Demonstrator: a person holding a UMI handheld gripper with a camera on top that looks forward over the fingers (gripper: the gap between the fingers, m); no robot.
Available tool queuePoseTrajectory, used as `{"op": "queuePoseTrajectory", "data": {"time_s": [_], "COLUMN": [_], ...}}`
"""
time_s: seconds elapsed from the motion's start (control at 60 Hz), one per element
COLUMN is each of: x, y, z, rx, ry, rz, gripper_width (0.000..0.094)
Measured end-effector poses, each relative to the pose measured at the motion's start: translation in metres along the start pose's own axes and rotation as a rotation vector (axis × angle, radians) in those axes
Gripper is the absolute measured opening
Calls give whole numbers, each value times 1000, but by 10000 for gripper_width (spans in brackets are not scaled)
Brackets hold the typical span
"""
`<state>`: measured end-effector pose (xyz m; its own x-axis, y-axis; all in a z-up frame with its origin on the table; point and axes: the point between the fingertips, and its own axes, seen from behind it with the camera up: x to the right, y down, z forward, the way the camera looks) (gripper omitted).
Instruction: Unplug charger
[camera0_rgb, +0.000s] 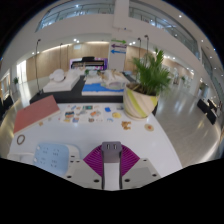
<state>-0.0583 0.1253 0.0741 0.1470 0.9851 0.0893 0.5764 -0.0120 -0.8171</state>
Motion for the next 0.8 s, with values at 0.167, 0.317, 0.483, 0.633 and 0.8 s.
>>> {"op": "queuePoseTrajectory", "data": {"time_s": [0.167,0.317,0.483,0.633,0.8], "x": [-6,-4,14,32,37], "y": [55,66,39,18,37], "z": [42,39,-31,-150,-253], "rx": [-130,-189,-158,-137,-155], "ry": [-31,-44,-15,6,2], "rz": [-46,-36,-38,-18,8], "gripper_width": [272,736,847,847,846]}}
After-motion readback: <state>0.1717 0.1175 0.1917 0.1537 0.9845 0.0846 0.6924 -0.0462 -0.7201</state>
